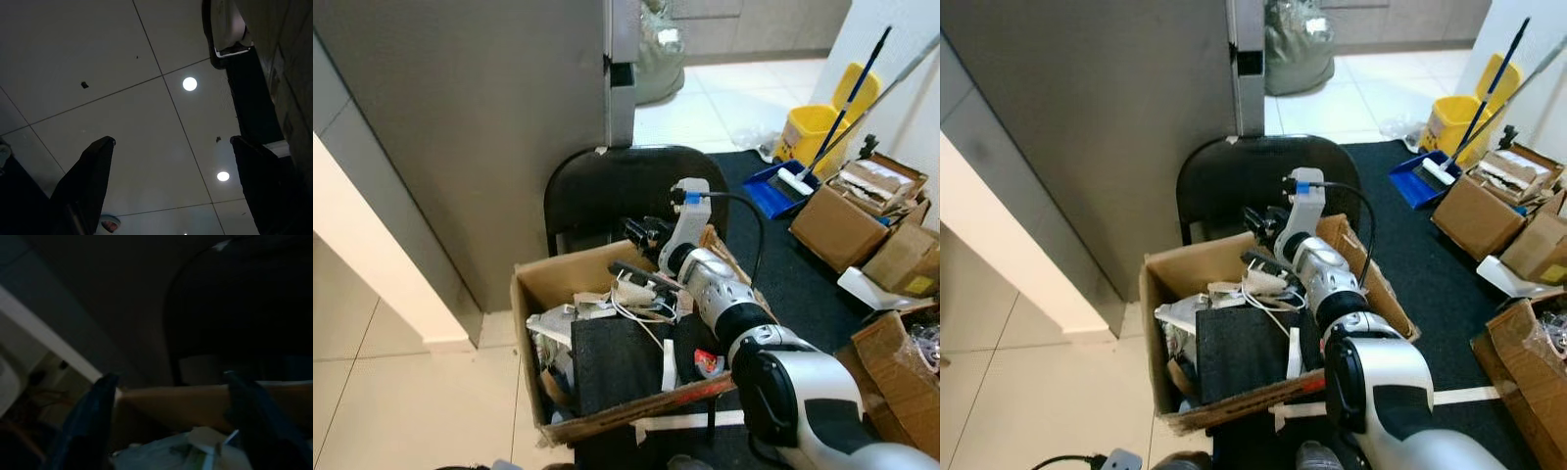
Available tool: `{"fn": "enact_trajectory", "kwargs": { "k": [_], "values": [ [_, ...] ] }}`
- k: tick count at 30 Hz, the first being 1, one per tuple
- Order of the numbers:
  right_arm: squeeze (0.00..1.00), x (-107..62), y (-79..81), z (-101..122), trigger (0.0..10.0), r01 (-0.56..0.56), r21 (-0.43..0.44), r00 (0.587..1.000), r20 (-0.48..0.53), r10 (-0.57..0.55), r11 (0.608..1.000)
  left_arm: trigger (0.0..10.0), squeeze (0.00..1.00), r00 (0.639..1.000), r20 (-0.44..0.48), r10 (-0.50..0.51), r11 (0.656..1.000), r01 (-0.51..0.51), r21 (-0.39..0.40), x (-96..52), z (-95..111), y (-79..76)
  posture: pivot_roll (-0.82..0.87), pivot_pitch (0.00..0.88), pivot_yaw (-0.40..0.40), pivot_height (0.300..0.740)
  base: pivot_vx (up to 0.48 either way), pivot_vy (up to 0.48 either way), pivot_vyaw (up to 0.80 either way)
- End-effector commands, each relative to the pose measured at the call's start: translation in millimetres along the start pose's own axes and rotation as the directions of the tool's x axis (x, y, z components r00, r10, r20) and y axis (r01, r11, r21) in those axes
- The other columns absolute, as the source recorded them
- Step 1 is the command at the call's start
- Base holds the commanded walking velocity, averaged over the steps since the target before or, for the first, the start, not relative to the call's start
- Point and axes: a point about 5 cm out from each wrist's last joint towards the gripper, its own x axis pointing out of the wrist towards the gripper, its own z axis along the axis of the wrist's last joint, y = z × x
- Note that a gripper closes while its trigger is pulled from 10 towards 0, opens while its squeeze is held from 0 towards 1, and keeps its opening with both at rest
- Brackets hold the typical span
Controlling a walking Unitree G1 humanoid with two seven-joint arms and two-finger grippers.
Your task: Picking trash to rubbish bin
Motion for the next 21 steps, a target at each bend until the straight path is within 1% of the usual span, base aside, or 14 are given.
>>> {"fn": "enact_trajectory", "kwargs": {
  "k": [1, 2, 3, 4, 5, 6, 8, 9, 10, 11, 15, 17, 18, 21],
  "values": [
    [0.55, -1.5, 3.6, -7.1, 10.0, -0.074, 0.047, 0.997, -0.023, 0.075, 0.996, 10.0, 0.0, 0.992, 0.09, -0.092, 0.996, 0.091, 0.016, 0.6, 26.2, -37.7, 0.07, 0.034, -0.016, 0.74, 0.0, 0.0, 0.0],
    [0.55, -1.5, 3.6, -7.1, 10.0, -0.074, 0.047, 0.997, -0.023, 0.075, 0.996, 10.0, 0.0, 0.992, 0.09, -0.092, 0.996, 0.091, 0.016, 0.6, 26.2, -37.7, 0.07, 0.034, -0.016, 0.74, 0.0, 0.0, 0.0],
    [0.0, -4.6, 9.0, -10.7, 10.0, -0.211, 0.095, 0.976, -0.031, 0.215, 0.973, 10.0, 0.0, 0.991, 0.093, -0.092, 0.996, 0.091, 0.012, 0.5, 25.4, -38.8, 0.07, 0.034, -0.016, 0.74, 0.0, 0.0, 0.0],
    [0.0, -9.4, 12.5, -13.8, 10.0, -0.329, 0.134, 0.941, -0.032, 0.336, 0.935, 10.0, 0.0, 0.991, 0.095, -0.091, 0.996, 0.09, 0.01, 0.4, 24.2, -38.0, 0.07, 0.032, -0.016, 0.74, 0.0, 0.0, 0.0],
    [0.0, -13.0, 14.4, -15.6, 10.0, -0.4, 0.158, 0.912, -0.029, 0.409, 0.903, 10.0, 0.0, 0.991, 0.096, -0.09, 0.996, 0.089, 0.008, 0.4, 23.3, -37.3, 0.07, 0.032, -0.016, 0.74, 0.0, 0.0, 0.0],
    [0.0, -13.0, 14.4, -15.6, 10.0, -0.4, 0.158, 0.912, -0.029, 0.409, 0.903, 10.0, 0.0, 0.991, 0.096, -0.09, 0.996, 0.089, 0.008, 0.4, 23.3, -37.3, 0.07, 0.032, -0.016, 0.74, 0.0, 0.0, 0.0],
    [0.0, -26.0, 13.8, -20.7, 10.0, -0.535, 0.21, 0.835, -0.018, 0.551, 0.818, 10.0, 0.0, 0.991, 0.103, -0.087, 0.996, 0.088, -0.003, 0.4, 23.5, -33.3, 0.07, 0.032, -0.017, 0.74, 0.0, 0.0, 0.0],
    [0.0, -31.0, 12.5, -23.3, 10.0, -0.566, 0.228, 0.812, -0.015, 0.584, 0.792, 10.0, 0.0, 0.99, 0.107, -0.088, 0.996, 0.089, -0.008, 0.5, 25.2, -33.1, 0.07, 0.032, -0.017, 0.74, -0.281, 0.0, 0.0],
    [0.0, -31.0, 12.5, -23.3, 10.0, -0.566, 0.228, 0.812, -0.015, 0.584, 0.792, 10.0, 0.0, 0.99, 0.107, -0.088, 0.996, 0.089, -0.008, 0.5, 25.2, -33.1, 0.07, 0.032, -0.017, 0.74, -0.281, 0.0, 0.0],
    [0.0, -34.0, 11.6, -24.8, 10.0, -0.583, 0.239, 0.798, -0.013, 0.603, 0.777, 10.0, 0.0, 0.99, 0.11, -0.089, 0.996, 0.09, -0.011, 0.5, 26.4, -33.2, 0.07, 0.032, -0.017, 0.74, -0.281, 0.0, 0.0],
    [0.0, -40.3, 10.3, -35.8, 10.0, -0.588, 0.273, 0.783, -0.044, 0.62, 0.762, 10.0, 0.0, 0.988, 0.12, -0.094, 0.996, 0.095, -0.001, 0.4, 34.0, -37.4, 0.06, 0.032, -0.01, 0.74, -0.392, 0.0, 0.0],
    [0.0, -45.4, 9.6, -41.4, 10.0, -0.601, 0.3, 0.765, -0.054, 0.642, 0.741, 10.0, 0.0, 0.987, 0.125, -0.096, 0.995, 0.096, 0.007, 0.3, 38.3, -39.5, 0.06, 0.032, -0.01, 0.74, -0.398, 0.0, 0.0],
    [0.0, -45.4, 9.6, -41.4, 10.0, -0.601, 0.3, 0.765, -0.054, 0.642, 0.741, 10.0, 0.0, 0.987, 0.125, -0.096, 0.995, 0.096, 0.007, 0.3, 38.3, -39.5, 0.06, 0.032, -0.01, 0.74, -0.401, 0.0, 0.0],
    [0.0, -54.8, 6.0, -49.0, 10.0, -0.611, 0.334, 0.742, -0.075, 0.666, 0.718, 10.0, 0.0, 0.986, 0.135, -0.098, 0.995, 0.097, 0.015, 0.1, 44.8, -42.5, 0.06, 0.032, -0.01, 0.74, -0.409, 0.0, 0.0]
  ]
}}
